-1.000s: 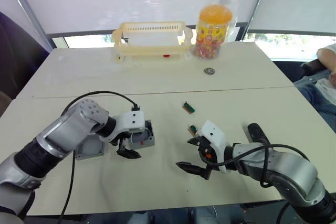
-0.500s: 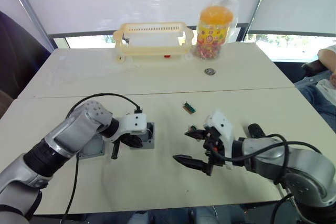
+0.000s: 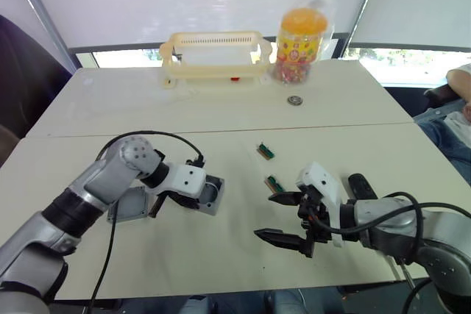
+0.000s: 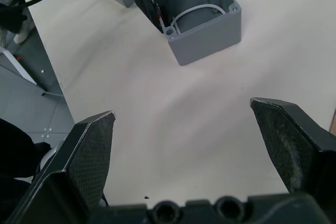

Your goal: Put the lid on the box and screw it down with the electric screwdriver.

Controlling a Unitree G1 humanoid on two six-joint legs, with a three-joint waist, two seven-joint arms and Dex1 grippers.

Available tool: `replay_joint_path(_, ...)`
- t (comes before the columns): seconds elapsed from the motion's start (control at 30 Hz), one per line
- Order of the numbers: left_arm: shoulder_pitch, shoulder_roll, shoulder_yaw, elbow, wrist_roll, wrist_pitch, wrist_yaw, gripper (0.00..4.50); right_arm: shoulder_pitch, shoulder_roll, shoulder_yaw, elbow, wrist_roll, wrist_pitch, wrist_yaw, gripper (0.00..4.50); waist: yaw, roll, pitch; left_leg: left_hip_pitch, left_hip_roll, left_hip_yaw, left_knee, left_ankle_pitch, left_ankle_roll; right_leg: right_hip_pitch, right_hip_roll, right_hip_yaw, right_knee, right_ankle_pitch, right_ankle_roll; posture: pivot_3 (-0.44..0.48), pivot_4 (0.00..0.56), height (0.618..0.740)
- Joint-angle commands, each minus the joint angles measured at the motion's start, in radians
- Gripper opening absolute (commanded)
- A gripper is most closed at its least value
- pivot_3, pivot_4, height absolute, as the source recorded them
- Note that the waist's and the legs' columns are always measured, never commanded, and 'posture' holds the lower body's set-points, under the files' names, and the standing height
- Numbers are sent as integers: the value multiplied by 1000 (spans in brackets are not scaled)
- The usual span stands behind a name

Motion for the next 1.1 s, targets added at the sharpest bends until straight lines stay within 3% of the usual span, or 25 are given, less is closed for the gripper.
replay_joint_path(0.03, -62, -52, -7, 78, 13, -127, -61, 46, -12, 7, -9, -42, 30, -10, -28, 4500, 0, 0, 0, 0, 0, 0, 0, 0, 0, 0, 0, 0, 0, 0, 0, 0, 150, 740)
replay_joint_path(0.3, -152, -117, -75, 282, 51, -348, -100, 46, -5, 2, -12, -59, 76, -4, -94, 4500, -3, 0, 0, 0, 0, 0, 0, 0, 0, 0, 0, 0, 0, 0, 1, 0, 150, 740)
replay_joint_path(0.5, -193, -137, -118, 330, 39, -376, -100, 46, 23, -5, -9, -69, 88, -21, -124, 4500, 1, 0, 0, 0, 0, -1, 1, 0, 0, 1, 0, 0, 0, 1, 1, 0, 150, 740)
replay_joint_path(0.63, -194, -113, -149, 289, 0, -334, -100, 1356, 45, -15, -4, -69, 72, -40, -124, 4500, -4, 0, 0, 0, 0, -1, 1, 0, 0, 1, 0, 0, 0, 1, 1, 0, 150, 740)
replay_joint_path(0.77, -194, -80, -135, 207, -66, -218, -100, 3291, 49, -28, 4, -63, 63, -57, -111, 4500, -7, 0, 0, 0, 0, -1, 1, 0, 0, 0, 0, 0, 0, 1, 1, 0, 150, 740)
replay_joint_path(0.9, -225, -9, -44, 103, -135, -40, -100, 3291, 15, -36, -11, -31, 88, -74, -76, 4500, -8, -1, 0, 0, 0, -1, 1, 0, 0, 0, 0, 0, 1, 1, 1, 0, 150, 740)
replay_joint_path(1.1, -186, 200, 187, -47, -239, 320, -66, 3291, -124, -44, -20, 71, 166, -101, 49, 4500, -14, 0, 0, 0, 1, 0, 1, 0, 0, -1, 1, 0, 2, 1, 1, 0, 150, 740)
